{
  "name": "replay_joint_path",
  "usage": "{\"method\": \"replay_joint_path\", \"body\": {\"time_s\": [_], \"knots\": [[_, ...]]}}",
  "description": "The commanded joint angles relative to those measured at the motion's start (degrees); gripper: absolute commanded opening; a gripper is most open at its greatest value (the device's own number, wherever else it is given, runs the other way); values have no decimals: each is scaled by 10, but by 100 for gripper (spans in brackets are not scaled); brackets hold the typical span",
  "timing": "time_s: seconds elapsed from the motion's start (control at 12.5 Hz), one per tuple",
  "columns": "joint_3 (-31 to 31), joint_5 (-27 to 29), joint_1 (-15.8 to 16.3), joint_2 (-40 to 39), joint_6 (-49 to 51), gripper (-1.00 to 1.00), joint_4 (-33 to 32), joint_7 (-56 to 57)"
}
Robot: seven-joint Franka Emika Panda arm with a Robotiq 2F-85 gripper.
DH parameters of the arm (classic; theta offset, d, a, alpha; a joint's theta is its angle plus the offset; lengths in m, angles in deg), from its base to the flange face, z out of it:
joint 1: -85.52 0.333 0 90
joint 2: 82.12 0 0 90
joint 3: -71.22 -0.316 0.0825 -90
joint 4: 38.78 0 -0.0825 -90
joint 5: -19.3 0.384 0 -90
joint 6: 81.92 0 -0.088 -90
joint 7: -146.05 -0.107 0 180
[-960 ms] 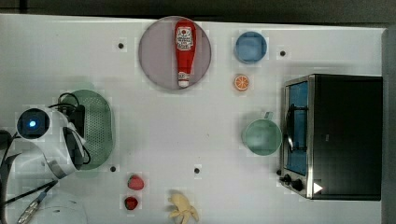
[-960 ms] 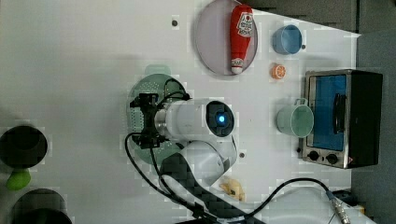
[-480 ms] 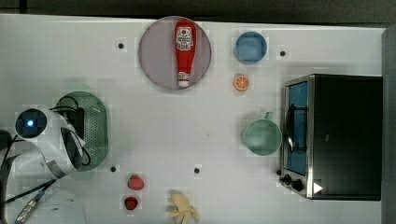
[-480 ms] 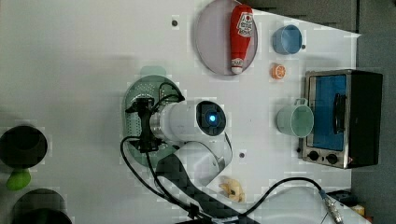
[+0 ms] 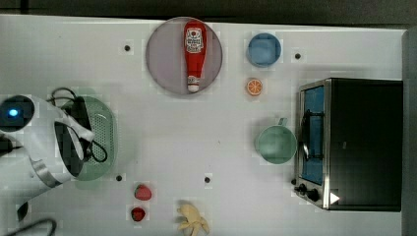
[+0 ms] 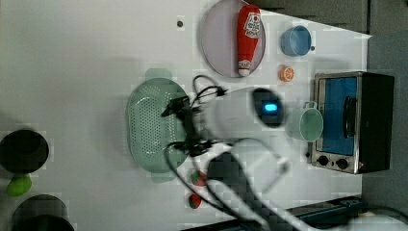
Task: Drag strainer right to left.
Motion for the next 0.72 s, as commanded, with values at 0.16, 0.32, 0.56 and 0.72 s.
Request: {"method": "replay_joint_path", "body": {"time_s": [0.16, 0.32, 0.56, 0.72], "knots": [[145, -24, -33, 157, 48, 100, 32, 200], [213, -72, -41, 203, 95, 100, 41, 307], [298, -137, -51, 258, 170, 100, 52, 486], [337, -141, -55, 288, 215, 100, 52, 565]]}}
